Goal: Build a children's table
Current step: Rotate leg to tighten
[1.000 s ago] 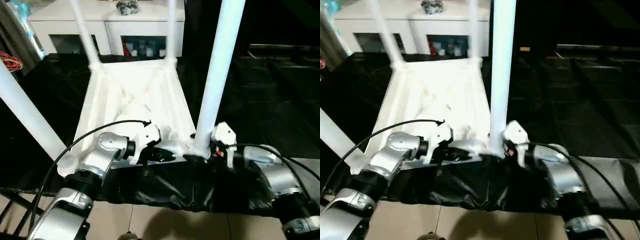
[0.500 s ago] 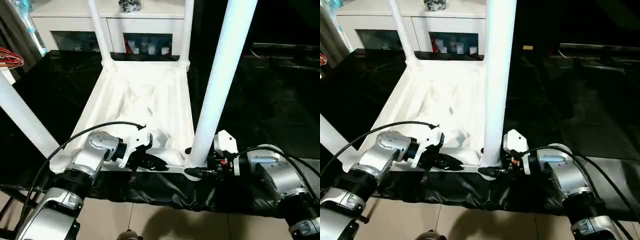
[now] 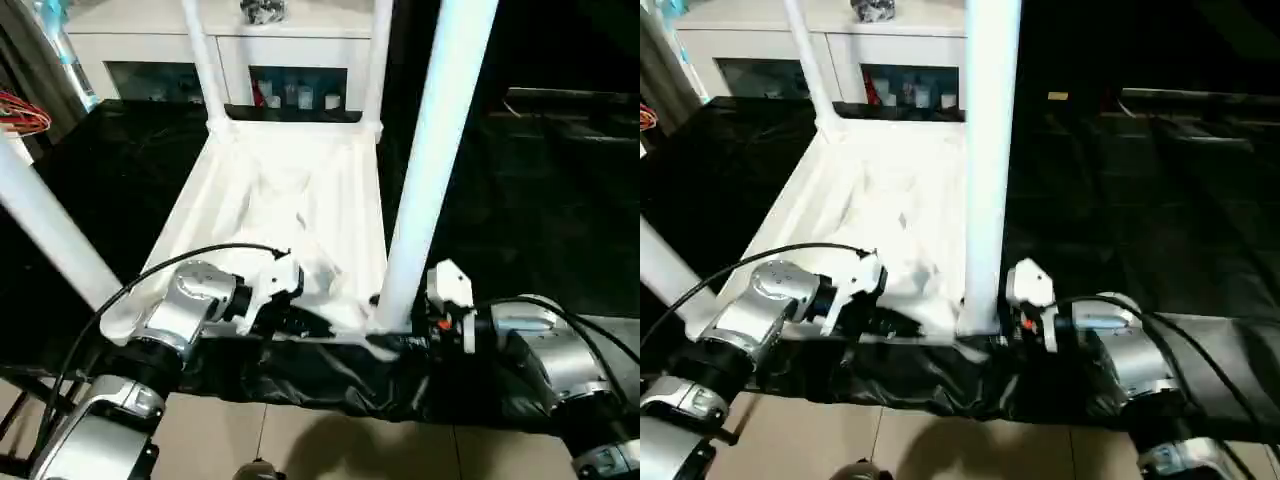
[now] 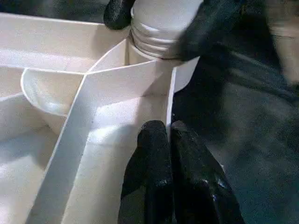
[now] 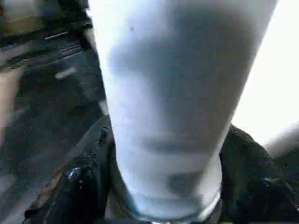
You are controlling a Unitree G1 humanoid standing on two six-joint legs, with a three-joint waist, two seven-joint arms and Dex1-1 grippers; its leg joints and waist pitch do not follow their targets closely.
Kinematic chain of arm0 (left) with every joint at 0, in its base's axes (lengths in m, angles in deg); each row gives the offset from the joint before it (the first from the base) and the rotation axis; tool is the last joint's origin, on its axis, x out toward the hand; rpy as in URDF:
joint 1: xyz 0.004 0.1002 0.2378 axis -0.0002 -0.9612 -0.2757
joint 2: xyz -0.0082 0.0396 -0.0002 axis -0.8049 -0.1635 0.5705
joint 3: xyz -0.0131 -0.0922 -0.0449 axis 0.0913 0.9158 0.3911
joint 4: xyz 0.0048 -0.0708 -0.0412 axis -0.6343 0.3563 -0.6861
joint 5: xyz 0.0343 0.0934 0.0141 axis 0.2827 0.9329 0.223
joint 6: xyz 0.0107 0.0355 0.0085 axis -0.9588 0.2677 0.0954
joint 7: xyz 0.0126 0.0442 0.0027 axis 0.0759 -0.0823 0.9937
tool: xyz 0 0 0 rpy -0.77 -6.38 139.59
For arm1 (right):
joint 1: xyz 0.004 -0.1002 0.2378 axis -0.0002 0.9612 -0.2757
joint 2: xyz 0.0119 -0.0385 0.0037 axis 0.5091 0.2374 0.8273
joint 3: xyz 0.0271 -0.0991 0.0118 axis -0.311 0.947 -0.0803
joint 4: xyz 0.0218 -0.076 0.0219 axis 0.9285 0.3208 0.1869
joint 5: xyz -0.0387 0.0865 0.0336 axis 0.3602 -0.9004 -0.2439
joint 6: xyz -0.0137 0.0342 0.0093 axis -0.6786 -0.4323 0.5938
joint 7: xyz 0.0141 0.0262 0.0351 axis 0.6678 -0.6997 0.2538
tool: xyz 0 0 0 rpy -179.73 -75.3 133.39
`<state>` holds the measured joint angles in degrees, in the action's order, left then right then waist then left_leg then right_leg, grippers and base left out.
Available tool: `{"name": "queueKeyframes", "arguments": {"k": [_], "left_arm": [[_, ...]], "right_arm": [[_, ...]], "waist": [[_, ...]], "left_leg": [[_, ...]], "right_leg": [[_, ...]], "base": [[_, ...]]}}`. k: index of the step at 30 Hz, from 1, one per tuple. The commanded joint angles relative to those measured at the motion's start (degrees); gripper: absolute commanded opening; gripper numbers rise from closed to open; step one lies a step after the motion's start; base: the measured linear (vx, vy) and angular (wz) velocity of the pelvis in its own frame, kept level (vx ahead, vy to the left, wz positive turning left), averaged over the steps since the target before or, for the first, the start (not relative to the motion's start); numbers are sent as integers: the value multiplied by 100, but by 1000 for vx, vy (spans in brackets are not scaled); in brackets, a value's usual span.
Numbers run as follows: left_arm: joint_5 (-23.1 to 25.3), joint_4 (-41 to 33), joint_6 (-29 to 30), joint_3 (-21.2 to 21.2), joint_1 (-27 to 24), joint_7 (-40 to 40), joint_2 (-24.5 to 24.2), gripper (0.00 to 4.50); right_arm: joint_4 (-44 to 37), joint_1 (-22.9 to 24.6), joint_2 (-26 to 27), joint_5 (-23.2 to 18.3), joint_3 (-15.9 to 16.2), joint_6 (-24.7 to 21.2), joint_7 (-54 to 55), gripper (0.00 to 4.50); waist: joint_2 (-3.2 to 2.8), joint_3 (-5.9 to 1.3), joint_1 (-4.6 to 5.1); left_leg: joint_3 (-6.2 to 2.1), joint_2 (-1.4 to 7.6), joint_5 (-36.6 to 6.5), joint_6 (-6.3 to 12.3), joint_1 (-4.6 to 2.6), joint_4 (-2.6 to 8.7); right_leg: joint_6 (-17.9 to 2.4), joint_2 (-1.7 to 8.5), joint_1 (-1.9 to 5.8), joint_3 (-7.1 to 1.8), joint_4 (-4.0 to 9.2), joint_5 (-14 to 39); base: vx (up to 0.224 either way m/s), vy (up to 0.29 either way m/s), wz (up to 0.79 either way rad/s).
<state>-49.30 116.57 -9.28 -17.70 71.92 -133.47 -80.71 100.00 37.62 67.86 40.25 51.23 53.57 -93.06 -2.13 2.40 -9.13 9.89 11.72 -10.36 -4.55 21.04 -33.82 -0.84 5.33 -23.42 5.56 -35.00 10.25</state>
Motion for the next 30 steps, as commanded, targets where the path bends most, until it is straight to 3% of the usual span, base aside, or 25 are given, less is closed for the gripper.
{"name": "queueKeyframes", "arguments": {"k": [1, 4, 7, 9, 10, 12, 14, 16, 17, 18, 24, 26, 30], "left_arm": [[-87, -104, 46, 139, 231, 641, 367, 0], [37, -143, 148, 105, 251, 1250, 752, 0], [207, -155, 159, 9, 241, 1640, 985, 0], [297, -134, 131, -54, 236, 1785, 1062, 0], [323, -165, 127, -95, 198, 1844, 1135, 0], [339, -224, 109, -142, 137, 1855, 1196, 0], [342, -257, 105, -157, 108, 1847, 1199, 0], [319, -299, 102, -126, 89, 1809, 1138, 0], [242, -323, 35, -73, 73, 1662, 1072, 0], [218, -345, 34, -54, 58, 1600, 1039, 0], [23, -514, -83, -62, -66, 871, 708, 0], [-49, -528, -144, -46, -82, 634, 606, 0], [-279, -629, -123, 9, -128, 0, 404, 0]], "right_arm": [[121, -69, 349, 200, 358, 19, 361, 266], [409, -200, 848, 440, 321, -180, 1364, 266], [670, -367, 1250, 589, 275, -315, 2186, 266], [840, -471, 1432, 668, 229, -358, 2578, 266], [917, -524, 1545, 715, 232, -252, 2640, 266], [991, -578, 1641, 673, 205, -137, 2587, 322], [995, -590, 1653, 625, 168, -128, 2538, 336], [869, -536, 1546, 533, 120, -198, 2315, 354], [708, -451, 1370, 563, 176, -182, 2085, 370], [657, -417, 1281, 599, 218, -155, 2010, 381], [290, -171, 601, 504, 373, 120, 951, 381], [178, -120, 394, 420, 381, 171, 589, 381], [-101, -5, -18, 239, 414, 275, -283, 381]], "waist": [[52, -314, 19], [73, -324, 86], [10, -339, 93], [18, -336, 138], [-23, -337, 138], [-2, -334, 145], [-19, -336, 138], [-17, -334, 139], [12, -332, 138], [-2, -340, 121], [17, -364, 64], [-3, -361, 53], [14, -357, -1]], "left_leg": [[-73, 145, -1507, 29, -20, 474], [-56, 132, -1430, 110, -13, 454], [-57, 137, -1278, 114, -23, 451], [-65, 123, -1375, 52, -30, 467], [-66, 128, -1417, 52, -37, 467], [-59, 124, -1533, 80, -34, 471], [-59, 131, -1533, 107, -30, 473], [-63, 135, -1561, 119, -31, 479], [-57, 129, -1564, 133, -26, 478], [-56, 136, -1547, 154, -31, 471], [-33, 136, -1152, 363, 1, 423], [-27, 143, -1155, 413, -8, 418], [-26, 167, -1196, 438, -11, 422]], "right_leg": [[-790, 387, 316, -256, 526, 2248], [-772, 375, 310, -278, 540, 2090], [-818, 370, 302, -289, 519, 1897], [-824, 364, 314, -270, 528, 1917], [-828, 363, 304, -279, 528, 1905], [-827, 354, 309, -284, 535, 1864], [-837, 355, 310, -288, 531, 1787], [-849, 356, 315, -287, 527, 1755], [-844, 351, 322, -286, 533, 1761], [-845, 358, 320, -291, 527, 1743], [-1006, 350, 350, -286, 465, 1124], [-1044, 349, 342, -280, 468, 1171], [-1062, 353, 333, -285, 467, 1259]], "base": [[0, 0, 0], [0, 0, 0], [0, 0, 0], [0, 0, 0], [0, 0, 0], [0, 0, 0], [0, 0, 0], [0, 0, 0], [0, 0, 0], [0, 0, 0], [0, 0, 0], [0, 0, 0], [0, 0, 0]]}}
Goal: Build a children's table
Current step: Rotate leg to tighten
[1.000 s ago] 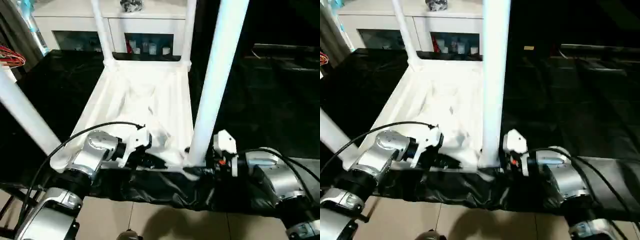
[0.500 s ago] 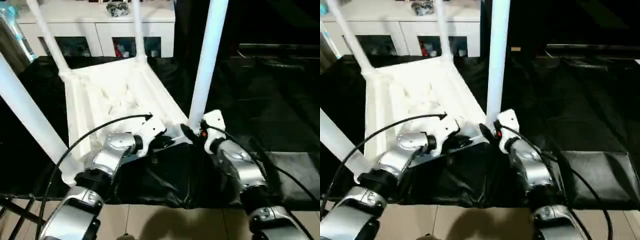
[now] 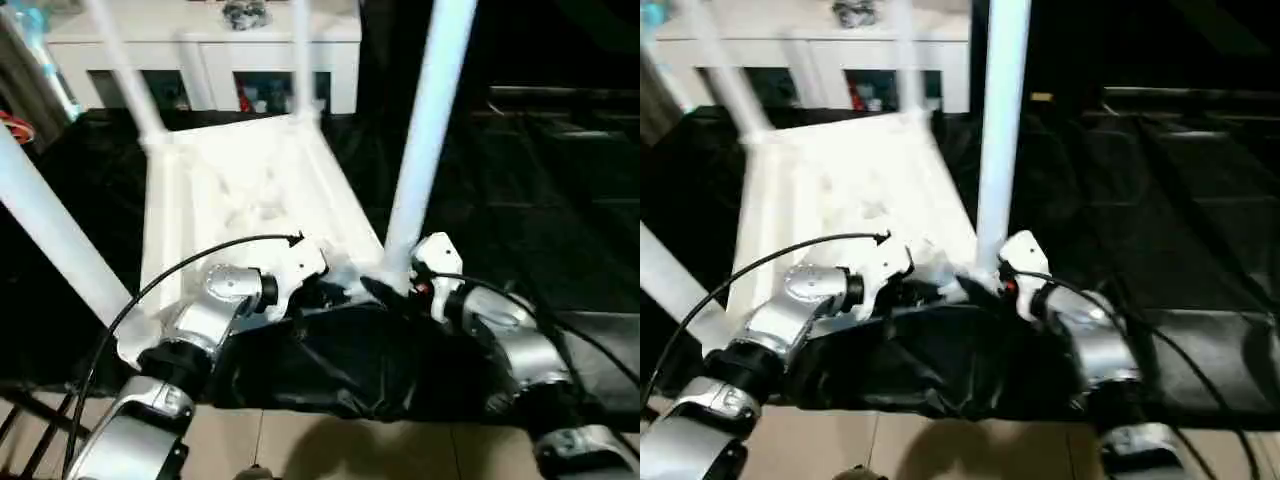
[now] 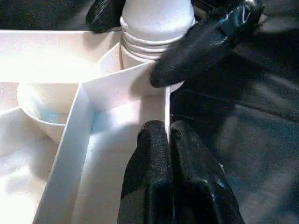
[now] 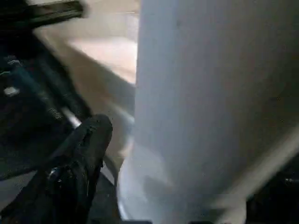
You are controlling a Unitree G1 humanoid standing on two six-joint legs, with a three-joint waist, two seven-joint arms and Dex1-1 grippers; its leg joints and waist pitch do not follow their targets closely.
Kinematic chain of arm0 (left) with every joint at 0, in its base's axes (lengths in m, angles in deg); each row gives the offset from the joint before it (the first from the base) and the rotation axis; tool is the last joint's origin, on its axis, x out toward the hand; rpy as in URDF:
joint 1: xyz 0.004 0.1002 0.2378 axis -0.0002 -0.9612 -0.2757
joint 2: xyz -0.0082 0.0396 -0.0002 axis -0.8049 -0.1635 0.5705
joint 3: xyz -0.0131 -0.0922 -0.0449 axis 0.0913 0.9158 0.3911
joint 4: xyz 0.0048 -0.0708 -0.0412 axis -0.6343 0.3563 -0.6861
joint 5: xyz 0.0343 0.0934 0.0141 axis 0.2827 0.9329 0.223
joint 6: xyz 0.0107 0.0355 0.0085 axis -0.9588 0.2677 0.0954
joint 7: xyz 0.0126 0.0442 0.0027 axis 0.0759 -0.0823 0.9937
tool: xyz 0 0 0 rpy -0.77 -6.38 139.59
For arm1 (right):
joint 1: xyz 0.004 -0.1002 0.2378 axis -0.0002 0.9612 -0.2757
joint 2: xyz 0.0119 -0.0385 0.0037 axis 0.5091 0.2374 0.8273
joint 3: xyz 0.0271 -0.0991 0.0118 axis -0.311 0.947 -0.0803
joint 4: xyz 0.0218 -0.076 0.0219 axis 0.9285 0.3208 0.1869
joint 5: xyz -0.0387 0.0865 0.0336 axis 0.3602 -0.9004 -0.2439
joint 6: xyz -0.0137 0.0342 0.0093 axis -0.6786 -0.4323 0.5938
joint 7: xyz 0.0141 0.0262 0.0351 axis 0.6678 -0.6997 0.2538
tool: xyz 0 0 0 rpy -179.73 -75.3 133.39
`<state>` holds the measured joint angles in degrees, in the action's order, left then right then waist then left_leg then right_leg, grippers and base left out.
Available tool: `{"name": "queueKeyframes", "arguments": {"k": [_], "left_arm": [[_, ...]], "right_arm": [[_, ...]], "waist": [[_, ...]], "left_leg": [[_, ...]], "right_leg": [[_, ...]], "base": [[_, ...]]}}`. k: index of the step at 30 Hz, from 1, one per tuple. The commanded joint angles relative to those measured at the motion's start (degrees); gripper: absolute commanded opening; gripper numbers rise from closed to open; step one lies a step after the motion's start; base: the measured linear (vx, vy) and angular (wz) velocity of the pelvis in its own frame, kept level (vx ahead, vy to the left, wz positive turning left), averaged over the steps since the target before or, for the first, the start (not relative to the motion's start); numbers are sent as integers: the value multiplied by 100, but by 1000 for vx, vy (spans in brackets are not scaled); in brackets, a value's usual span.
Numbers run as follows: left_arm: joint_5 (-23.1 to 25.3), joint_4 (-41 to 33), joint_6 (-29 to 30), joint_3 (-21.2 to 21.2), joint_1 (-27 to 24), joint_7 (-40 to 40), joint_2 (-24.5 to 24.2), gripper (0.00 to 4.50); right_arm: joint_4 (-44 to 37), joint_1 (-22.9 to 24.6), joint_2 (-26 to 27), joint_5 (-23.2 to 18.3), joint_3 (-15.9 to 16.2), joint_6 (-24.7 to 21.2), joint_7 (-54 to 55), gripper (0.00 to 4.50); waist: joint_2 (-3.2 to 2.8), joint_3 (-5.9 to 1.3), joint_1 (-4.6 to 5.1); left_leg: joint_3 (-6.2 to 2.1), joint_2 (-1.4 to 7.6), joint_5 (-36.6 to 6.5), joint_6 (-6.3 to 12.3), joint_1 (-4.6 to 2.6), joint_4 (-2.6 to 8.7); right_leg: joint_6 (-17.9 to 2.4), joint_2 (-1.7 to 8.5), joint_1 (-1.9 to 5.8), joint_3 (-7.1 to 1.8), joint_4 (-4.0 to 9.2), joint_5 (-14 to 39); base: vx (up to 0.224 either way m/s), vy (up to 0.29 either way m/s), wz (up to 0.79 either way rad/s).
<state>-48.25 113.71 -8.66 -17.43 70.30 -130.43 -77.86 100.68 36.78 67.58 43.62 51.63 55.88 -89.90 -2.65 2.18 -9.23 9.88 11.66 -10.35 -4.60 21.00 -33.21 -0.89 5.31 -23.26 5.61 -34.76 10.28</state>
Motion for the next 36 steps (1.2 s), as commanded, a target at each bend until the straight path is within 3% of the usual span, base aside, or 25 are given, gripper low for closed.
{"name": "queueKeyframes", "arguments": {"k": [1, 6, 12, 22, 28, 31, 34, 36], "left_arm": [[-424, -375, -148, -11, 24, -429, 82, 0], [-553, -433, -132, -33, 2, -1024, -191, 0], [-668, -489, -40, -57, -24, -1598, -456, 0], [-702, -579, 42, -113, -93, -2008, -699, 0], [-625, -476, -85, 14, -61, -1496, -568, 0], [-522, -326, -190, 102, 16, -1006, -418, 0], [-370, -184, -213, 176, 104, -412, -260, 0], [-223, -190, -52, 201, 133, 234, -1, 0]], "right_arm": [[-210, 96, -53, -130, 373, 55, -743, 381], [-433, 218, -375, -332, 481, 125, -1550, 381], [-659, 306, -661, -485, 649, -37, -2288, 348], [-793, 339, -823, -523, 829, -57, -2729, 276], [-829, 421, -521, -669, 740, -174, -2429, 269], [-683, 381, -291, -665, 599, -110, -1977, 268], [-483, 312, -52, -540, 472, -35, -1377, 268], [-107, 173, 335, -190, 363, -17, -255, 267]], "waist": [[69, -335, -3], [82, -343, -46], [94, -345, -80], [114, -328, -85], [114, -335, -106], [116, -318, -93], [110, -307, -48], [108, -289, 6]], "left_leg": [[-26, 169, -1215, 448, -8, 362], [-27, 177, -1116, 510, 1, 350], [-29, 185, -1076, 546, -3, 337], [-35, 193, -1196, 438, -9, 357], [-33, 189, -1099, 451, 1, 342], [-39, 179, -1236, 350, -3, 360], [-53, 175, -1355, 246, -9, 386], [-64, 167, -1393, 166, 13, 410]], "right_leg": [[-1054, 357, 326, -285, 445, 1298], [-1058, 360, 317, -287, 431, 1320], [-1161, 356, 314, -289, 399, 1149], [-1116, 363, 307, -295, 413, 1401], [-1103, 368, 304, -295, 406, 1349], [-1030, 374, 295, -289, 442, 1604], [-900, 379, 296, -286, 481, 1908], [-850, 373, 298, -281, 476, 1997]], "base": [[0, 0, 0], [0, 0, 0], [0, 0, 0], [0, 0, 0], [0, 0, 0], [0, 0, 0], [0, 0, 0], [0, 0, 0]]}}
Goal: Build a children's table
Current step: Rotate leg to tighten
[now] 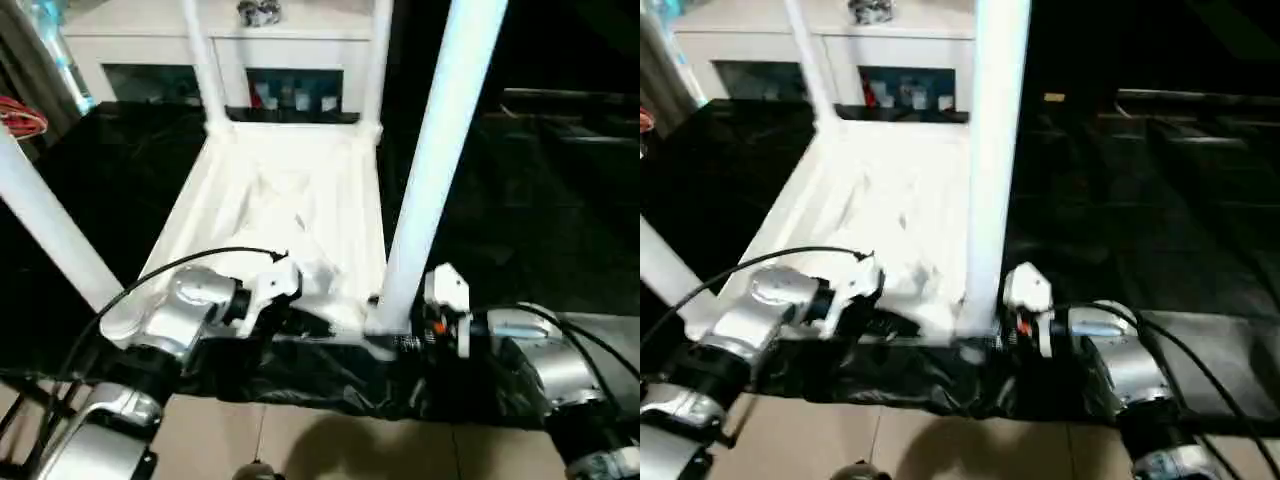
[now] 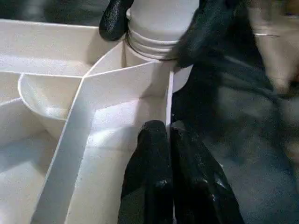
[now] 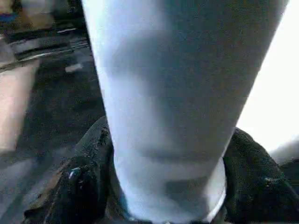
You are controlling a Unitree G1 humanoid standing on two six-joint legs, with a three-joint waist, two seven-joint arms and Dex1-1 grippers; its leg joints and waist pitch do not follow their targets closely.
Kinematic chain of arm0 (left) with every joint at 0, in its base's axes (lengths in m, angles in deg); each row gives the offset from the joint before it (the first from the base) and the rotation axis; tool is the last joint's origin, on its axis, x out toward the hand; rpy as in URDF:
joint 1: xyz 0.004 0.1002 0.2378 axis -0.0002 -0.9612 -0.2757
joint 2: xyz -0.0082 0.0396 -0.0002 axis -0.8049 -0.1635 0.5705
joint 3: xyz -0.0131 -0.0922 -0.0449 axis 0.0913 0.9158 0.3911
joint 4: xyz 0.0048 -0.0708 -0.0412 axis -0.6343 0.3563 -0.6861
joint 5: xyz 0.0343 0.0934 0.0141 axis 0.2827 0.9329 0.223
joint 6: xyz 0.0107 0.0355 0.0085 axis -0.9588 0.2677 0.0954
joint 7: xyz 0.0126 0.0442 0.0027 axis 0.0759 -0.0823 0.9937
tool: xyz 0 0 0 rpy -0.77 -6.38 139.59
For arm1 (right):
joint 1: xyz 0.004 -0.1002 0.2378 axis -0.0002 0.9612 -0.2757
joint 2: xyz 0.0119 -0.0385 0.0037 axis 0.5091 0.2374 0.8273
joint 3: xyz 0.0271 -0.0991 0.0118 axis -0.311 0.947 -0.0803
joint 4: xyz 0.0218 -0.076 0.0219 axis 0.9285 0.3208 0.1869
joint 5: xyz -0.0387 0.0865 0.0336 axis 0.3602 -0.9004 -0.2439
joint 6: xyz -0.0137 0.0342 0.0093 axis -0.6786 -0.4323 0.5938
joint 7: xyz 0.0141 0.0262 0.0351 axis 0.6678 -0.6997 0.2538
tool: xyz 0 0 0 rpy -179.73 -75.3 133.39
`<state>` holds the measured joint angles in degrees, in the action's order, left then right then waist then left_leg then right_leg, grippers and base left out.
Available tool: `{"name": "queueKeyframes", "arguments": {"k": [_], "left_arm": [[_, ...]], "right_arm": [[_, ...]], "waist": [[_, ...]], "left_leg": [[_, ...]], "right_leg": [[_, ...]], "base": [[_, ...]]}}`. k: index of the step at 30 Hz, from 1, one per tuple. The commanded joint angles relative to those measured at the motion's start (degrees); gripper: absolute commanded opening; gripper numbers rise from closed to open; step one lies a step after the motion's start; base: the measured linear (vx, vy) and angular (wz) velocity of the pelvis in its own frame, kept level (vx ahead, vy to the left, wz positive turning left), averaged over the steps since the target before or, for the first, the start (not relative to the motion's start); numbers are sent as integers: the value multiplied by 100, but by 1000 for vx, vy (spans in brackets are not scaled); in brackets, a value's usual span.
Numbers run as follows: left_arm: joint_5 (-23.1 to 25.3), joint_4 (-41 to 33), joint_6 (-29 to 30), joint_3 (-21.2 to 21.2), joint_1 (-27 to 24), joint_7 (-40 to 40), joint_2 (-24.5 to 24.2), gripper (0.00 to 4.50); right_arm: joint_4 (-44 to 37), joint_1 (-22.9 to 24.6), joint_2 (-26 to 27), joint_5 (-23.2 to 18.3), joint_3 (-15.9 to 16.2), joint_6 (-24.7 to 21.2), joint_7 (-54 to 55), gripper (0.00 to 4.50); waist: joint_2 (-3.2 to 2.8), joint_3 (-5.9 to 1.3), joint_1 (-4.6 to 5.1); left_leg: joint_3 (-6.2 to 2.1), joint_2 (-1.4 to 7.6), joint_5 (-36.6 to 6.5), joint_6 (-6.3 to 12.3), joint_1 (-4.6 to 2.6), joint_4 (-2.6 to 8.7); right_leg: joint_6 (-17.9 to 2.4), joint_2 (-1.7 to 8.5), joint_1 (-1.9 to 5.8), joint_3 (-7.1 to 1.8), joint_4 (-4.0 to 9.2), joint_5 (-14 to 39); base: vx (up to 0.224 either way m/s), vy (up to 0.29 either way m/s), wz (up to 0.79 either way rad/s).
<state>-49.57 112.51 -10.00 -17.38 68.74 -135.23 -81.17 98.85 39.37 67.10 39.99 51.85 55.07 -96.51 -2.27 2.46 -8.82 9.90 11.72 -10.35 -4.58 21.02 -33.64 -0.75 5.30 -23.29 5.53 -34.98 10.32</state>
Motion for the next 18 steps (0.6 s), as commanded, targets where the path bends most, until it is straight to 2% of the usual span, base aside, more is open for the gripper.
{"name": "queueKeyframes", "arguments": {"k": [1, 5, 7, 9, 10, 11, 13, 14, 15, 18], "left_arm": [[-45, -88, 135, 209, 288, 949, 431, 0], [124, -191, 271, 109, 234, 1490, 717, 0], [276, -226, 328, -7, 211, 1728, 851, 0], [374, -191, 335, -59, 218, 1930, 965, 0], [401, -214, 376, -97, 197, 2042, 1109, 0], [403, -220, 378, -104, 192, 2055, 1132, 0], [419, -247, 392, -122, 175, 2111, 1196, 0], [423, -261, 367, -142, 165, 2112, 1219, 0], [421, -274, 357, -159, 160, 2106, 1222, 0], [352, -332, 167, -153, 111, 1849, 1088, 0]], "right_arm": [[206, -139, 530, 307, 305, 8, 831, 267], [600, -297, 1054, 523, 166, -433, 2051, 267], [708, -360, 1338, 535, 145, -695, 2462, 267], [773, -395, 1496, 595, 150, -704, 2688, 267], [868, -441, 1600, 687, 170, -557, 2865, 267], [884, -449, 1611, 706, 173, -508, 2886, 267], [952, -479, 1658, 779, 172, -347, 2977, 323], [990, -503, 1684, 746, 128, -330, 2968, 337], [997, -514, 1699, 723, 96, -353, 2968, 337], [821, -487, 1490, 732, 55, -374, 2821, 373]], "waist": [[78, -321, 33], [71, -335, 100], [59, -341, 112], [37, -335, 123], [35, -334, 122], [3, -322, 132], [8, -323, 130], [18, -315, 131], [-13, -318, 131], [2, -323, 138]], "left_leg": [[-68, 141, -1426, 70, -16, 455], [-59, 127, -1230, 132, 4, 441], [-54, 124, -1215, 138, -11, 441], [-55, 138, -1282, 126, -24, 451], [-54, 137, -1370, 118, -36, 456], [-54, 144, -1506, 87, -45, 467], [-58, 138, -1651, 61, -55, 477], [-64, 128, -1732, 80, -49, 485], [-70, 129, -1747, 78, -53, 484], [-69, 132, -1740, 86, -52, 491]], "right_leg": [[-805, 392, 305, -268, 526, 2181], [-827, 361, 305, -281, 505, 1914], [-837, 359, 304, -282, 509, 1844], [-861, 354, 288, -286, 511, 1787], [-855, 358, 287, -285, 524, 1821], [-848, 356, 275, -287, 545, 1871], [-808, 365, 279, -288, 559, 1973], [-759, 369, 289, -289, 573, 2119], [-755, 371, 286, -291, 570, 2133], [-753, 359, 296, -299, 564, 2010]], "base": [[0, 0, 0], [0, 0, 0], [0, 0, 0], [0, 0, 0], [0, 0, 0], [0, 0, 0], [0, 0, 0], [0, 0, 0], [0, 0, 0], [0, 0, 0]]}}
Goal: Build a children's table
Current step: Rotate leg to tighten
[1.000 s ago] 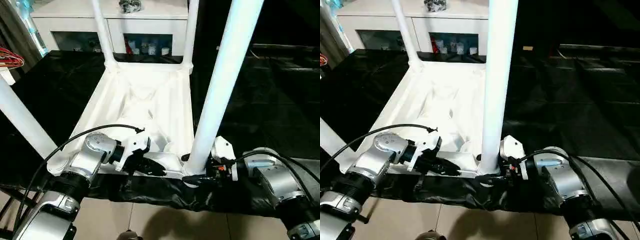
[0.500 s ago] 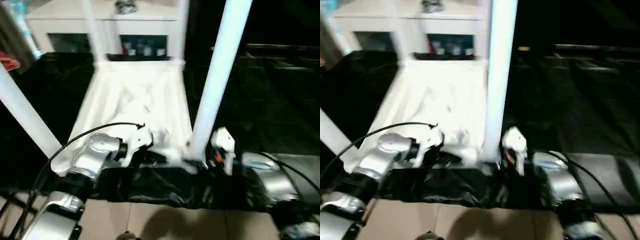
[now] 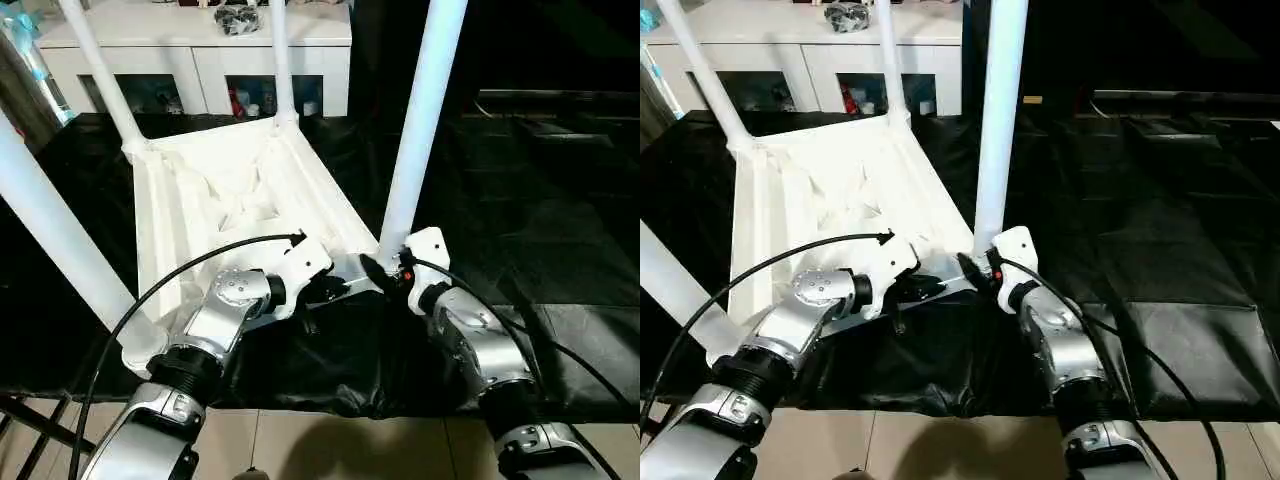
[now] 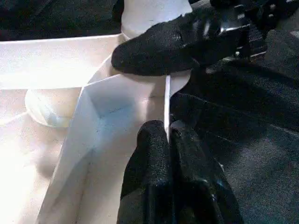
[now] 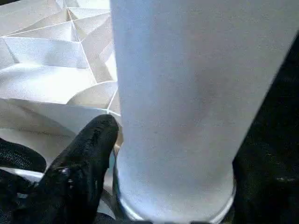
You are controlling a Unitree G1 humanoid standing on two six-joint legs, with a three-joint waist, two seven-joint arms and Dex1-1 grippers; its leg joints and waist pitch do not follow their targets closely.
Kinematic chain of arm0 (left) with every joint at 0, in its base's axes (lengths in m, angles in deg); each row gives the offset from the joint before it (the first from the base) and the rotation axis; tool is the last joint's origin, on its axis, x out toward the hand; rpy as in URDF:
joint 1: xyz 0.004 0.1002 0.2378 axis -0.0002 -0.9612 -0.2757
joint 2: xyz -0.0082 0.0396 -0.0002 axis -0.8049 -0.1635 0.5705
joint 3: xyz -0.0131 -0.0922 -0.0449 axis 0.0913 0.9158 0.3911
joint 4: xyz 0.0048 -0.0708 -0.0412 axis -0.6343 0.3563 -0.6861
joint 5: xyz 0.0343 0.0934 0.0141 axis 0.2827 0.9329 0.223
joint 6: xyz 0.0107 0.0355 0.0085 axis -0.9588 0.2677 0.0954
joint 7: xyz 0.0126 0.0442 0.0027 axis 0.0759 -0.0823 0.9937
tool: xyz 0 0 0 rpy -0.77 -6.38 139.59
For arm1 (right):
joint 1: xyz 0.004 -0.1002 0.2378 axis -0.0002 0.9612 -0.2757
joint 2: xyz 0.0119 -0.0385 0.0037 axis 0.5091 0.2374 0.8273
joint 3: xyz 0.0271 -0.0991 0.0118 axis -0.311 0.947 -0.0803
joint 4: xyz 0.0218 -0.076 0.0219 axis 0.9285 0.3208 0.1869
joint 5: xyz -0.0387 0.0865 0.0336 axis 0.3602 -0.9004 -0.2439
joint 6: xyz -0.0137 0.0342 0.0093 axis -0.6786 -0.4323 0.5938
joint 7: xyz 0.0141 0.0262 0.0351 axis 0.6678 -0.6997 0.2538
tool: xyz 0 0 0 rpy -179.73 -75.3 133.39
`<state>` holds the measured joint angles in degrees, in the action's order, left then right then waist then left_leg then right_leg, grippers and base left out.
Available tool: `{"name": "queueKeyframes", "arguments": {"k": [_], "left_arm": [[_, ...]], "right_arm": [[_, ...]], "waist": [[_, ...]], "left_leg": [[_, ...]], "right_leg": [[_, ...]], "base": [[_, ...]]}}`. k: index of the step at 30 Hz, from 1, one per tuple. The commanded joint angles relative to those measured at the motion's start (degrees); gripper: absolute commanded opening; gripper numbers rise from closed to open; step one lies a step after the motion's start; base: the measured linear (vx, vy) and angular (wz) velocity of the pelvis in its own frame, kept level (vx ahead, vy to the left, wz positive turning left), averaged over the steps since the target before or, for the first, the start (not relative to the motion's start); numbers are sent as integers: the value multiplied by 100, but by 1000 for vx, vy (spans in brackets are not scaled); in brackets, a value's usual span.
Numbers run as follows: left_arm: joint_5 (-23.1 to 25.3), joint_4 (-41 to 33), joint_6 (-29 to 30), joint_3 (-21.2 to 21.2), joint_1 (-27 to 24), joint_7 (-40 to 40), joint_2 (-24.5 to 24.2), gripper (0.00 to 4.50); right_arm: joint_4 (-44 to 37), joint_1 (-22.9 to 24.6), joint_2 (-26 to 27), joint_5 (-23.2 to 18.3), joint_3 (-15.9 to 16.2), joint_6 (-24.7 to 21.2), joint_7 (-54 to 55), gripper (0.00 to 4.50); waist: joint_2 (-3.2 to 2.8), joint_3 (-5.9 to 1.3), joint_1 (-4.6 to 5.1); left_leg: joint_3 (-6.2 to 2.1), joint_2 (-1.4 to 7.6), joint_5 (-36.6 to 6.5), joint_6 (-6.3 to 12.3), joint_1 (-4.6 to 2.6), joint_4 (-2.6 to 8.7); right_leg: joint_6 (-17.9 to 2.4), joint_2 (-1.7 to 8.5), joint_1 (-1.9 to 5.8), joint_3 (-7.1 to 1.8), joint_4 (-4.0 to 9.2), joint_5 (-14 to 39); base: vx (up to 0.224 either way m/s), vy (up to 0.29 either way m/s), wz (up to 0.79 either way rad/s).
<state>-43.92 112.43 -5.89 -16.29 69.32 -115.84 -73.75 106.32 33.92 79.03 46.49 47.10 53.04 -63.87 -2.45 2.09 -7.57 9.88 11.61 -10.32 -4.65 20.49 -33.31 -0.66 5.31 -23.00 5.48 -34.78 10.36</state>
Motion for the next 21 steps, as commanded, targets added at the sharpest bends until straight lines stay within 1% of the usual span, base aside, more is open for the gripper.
{"name": "queueKeyframes", "arguments": {"k": [1, 2, 4, 5, 6, 7, 8, 9, 10, 11, 12, 13, 14, 15, 17, 18, 19, 20, 21], "left_arm": [[-217, -326, -257, -259, 51, -105, 337, 0], [-232, -333, -309, -253, 40, -174, 305, 0], [-250, -359, -398, -262, 0, -372, 184, 0], [-250, -359, -398, -262, 0, -372, 184, 0], [-279, -369, -491, -275, -30, -575, 73, 0], [-376, -408, -617, -273, -93, -975, -147, 0], [-444, -436, -657, -259, -120, -1143, -221, 0], [-530, -484, -645, -218, -148, -1302, -292, 0], [-540, -489, -642, -213, -151, -1321, -300, 0], [-572, -504, -640, -196, -156, -1405, -342, 0], [-638, -533, -628, -182, -167, -1587, -419, 0], [-677, -540, -650, -173, -167, -1732, -488, 0], [-725, -539, -663, -165, -161, -1905, -570, 0], [-754, -535, -672, -162, -155, -2007, -620, 0], [-811, -513, -707, -171, -131, -2186, -709, 0], [-811, -513, -707, -171, -131, -2186, -709, 0], [-833, -507, -728, -177, -124, -2241, -737, 0], [-898, -460, -743, -161, -66, -2479, -825, 0], [-909, -431, -769, -158, -39, -2571, -863, 0]], "right_arm": [[64, 60, 281, 84, 530, -168, -452, 373], [41, 62, 231, 81, 527, -157, -491, 388], [-48, 94, 70, 5, 523, -104, -779, 388], [-48, 94, 70, 5, 523, -104, -779, 388], [-166, 150, -112, -26, 579, -5, -1101, 388], [-423, 284, -489, -82, 713, 227, -1785, 388], [-515, 337, -634, -87, 771, 357, -2027, 388], [-625, 394, -790, -134, 814, 430, -2331, 388], [-637, 400, -810, -141, 818, 438, -2369, 388], [-702, 427, -883, -204, 816, 411, -2556, 388], [-781, 460, -998, -290, 826, 420, -2839, 388], [-855, 489, -1099, -376, 837, 390, -3114, 388], [-941, 524, -1227, -455, 873, 427, -3426, 388], [-990, 544, -1305, -499, 898, 461, -3615, 388], [-1098, 581, -1457, -614, 972, 472, -3964, 388], [-1098, 581, -1457, -614, 972, 472, -3964, 388], [-1136, 593, -1507, -659, 1001, 461, -4072, 388], [-1253, 629, -1701, -719, 1112, 457, -4529, 388], [-1296, 642, -1785, -718, 1165, 468, -4706, 388]], "waist": [[22, -291, 13], [23, -293, 14], [24, -306, 7], [26, -310, -3], [71, -312, 4], [64, -332, -34], [64, -338, -88], [52, -332, -101], [92, -336, -101], [83, -336, -104], [109, -340, -108], [95, -324, -119], [89, -324, -124], [100, -325, -137], [92, -330, -147], [100, -329, -153], [95, -326, -165], [92, -331, -178], [95, -338, -211]], "left_leg": [[-71, 144, -1713, 98, 2, 461], [-67, 144, -1667, 106, 11, 459], [-61, 142, -1585, 140, 14, 448], [-58, 144, -1530, 178, 16, 442], [-42, 148, -1482, 202, 14, 434], [-37, 154, -1335, 272, 7, 415], [-29, 163, -1221, 366, 16, 390], [-18, 163, -1118, 438, 32, 380], [-13, 159, -1071, 474, 45, 374], [-19, 162, -1027, 496, 51, 378], [-15, 158, -986, 505, 56, 368], [-16, 165, -1015, 510, 56, 373], [-18, 170, -1054, 512, 48, 376], [-17, 169, -1063, 533, 58, 371], [-20, 181, -1056, 552, 52, 370], [-22, 181, -1039, 550, 50, 368], [-20, 185, -1030, 550, 48, 370], [-22, 190, -1043, 547, 42, 367], [-15, 193, -1015, 569, 23, 352]], "right_leg": [[-776, 359, 272, -292, 536, 1944], [-806, 352, 275, -294, 522, 1822], [-851, 358, 287, -294, 509, 1679], [-873, 353, 295, -292, 501, 1578], [-892, 350, 292, -300, 500, 1501], [-937, 358, 300, -302, 473, 1315], [-962, 348, 312, -297, 445, 1079], [-1028, 334, 305, -298, 413, 862], [-1054, 334, 316, -292, 403, 798], [-1095, 338, 313, -281, 395, 822], [-1082, 349, 325, -276, 406, 943], [-1071, 352, 313, -276, 423, 1107], [-1059, 356, 309, -276, 431, 1190], [-1038, 358, 316, -281, 430, 1244], [-1055, 357, 303, -278, 428, 1242], [-1064, 354, 305, -277, 429, 1220], [-1082, 352, 294, -278, 428, 1209], [-1104, 356, 296, -277, 424, 1204], [-1123, 348, 288, -284, 412, 1118]], "base": [[0, 0, 0], [0, 0, 0], [0, 0, 0], [0, 0, 0], [0, 0, 0], [0, 0, 0], [0, 0, 0], [0, 0, 0], [0, 0, 0], [0, 0, 0], [0, 0, 0], [0, 0, 0], [0, 0, 0], [0, 0, 0], [0, 0, 0], [0, 0, 0], [0, 0, 0], [0, 0, 0], [0, 0, 0]]}}
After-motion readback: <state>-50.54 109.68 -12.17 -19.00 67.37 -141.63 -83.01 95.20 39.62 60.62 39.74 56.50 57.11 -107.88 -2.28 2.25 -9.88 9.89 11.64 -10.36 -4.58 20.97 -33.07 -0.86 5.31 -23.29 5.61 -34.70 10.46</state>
